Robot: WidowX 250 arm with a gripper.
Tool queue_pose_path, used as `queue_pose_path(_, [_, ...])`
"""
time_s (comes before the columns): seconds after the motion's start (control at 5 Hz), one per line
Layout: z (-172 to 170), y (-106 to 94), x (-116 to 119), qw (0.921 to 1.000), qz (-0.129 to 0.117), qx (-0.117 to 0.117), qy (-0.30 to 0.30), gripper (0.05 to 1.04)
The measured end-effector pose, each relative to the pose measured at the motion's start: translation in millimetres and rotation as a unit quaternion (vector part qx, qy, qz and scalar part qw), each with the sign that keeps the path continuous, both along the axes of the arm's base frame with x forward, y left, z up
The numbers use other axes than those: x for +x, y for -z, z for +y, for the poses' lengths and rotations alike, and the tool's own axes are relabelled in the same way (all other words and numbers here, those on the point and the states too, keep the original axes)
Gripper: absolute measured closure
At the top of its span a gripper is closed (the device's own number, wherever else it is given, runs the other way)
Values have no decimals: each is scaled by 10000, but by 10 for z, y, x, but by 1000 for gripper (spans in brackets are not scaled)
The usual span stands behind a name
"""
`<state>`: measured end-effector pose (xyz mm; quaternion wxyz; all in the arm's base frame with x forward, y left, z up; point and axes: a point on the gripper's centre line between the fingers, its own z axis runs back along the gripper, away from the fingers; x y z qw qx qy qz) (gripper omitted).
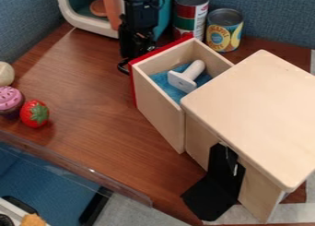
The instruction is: Open the drawer
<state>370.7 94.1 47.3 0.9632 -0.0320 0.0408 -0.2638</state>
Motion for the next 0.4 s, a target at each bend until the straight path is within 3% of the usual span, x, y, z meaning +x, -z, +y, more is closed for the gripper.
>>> queue_pose_path(0.2, [35, -440, -48, 9987, -505, -56, -64, 83])
queue_pose_path(0.4, [108, -718, -117, 9961, -865, -101, -168, 83])
